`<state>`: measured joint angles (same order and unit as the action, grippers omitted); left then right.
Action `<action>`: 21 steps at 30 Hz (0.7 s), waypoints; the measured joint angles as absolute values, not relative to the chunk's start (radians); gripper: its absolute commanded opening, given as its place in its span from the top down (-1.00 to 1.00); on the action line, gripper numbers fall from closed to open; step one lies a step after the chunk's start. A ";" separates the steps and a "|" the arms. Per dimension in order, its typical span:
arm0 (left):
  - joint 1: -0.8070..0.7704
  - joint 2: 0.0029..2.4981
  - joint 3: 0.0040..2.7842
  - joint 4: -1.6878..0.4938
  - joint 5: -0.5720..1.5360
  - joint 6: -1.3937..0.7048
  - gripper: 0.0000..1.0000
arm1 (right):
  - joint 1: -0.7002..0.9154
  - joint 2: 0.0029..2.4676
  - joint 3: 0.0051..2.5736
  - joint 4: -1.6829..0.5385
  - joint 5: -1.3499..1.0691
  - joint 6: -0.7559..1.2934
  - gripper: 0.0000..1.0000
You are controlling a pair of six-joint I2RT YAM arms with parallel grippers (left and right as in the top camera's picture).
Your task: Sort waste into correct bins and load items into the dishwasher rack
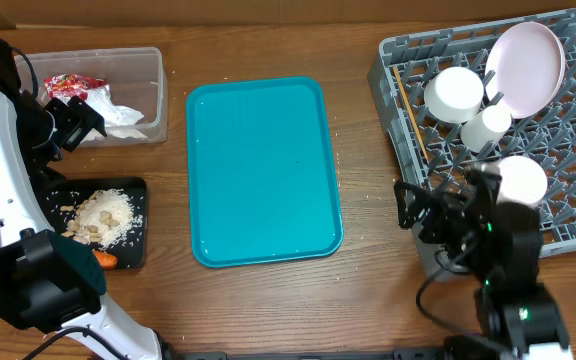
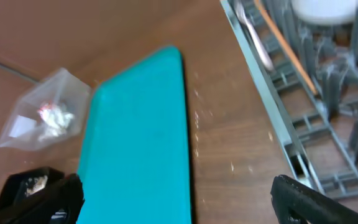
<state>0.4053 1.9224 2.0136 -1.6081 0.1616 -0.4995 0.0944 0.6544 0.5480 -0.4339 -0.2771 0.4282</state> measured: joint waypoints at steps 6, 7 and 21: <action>0.405 1.922 2.013 -1.608 0.162 -0.500 -1.00 | 0.094 0.398 0.355 -0.224 -0.262 0.239 -1.00; 0.405 1.922 2.013 -1.608 0.162 -0.500 -1.00 | 0.094 0.348 0.322 -0.198 -0.252 0.218 -1.00; 0.405 1.922 2.013 -1.608 0.162 -0.500 -1.00 | 0.094 0.038 0.019 0.225 -0.129 0.157 -1.00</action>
<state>0.4053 1.9224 2.0132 -1.6077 0.1616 -0.4995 0.0944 0.0383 0.0185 0.2253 -0.1287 0.1566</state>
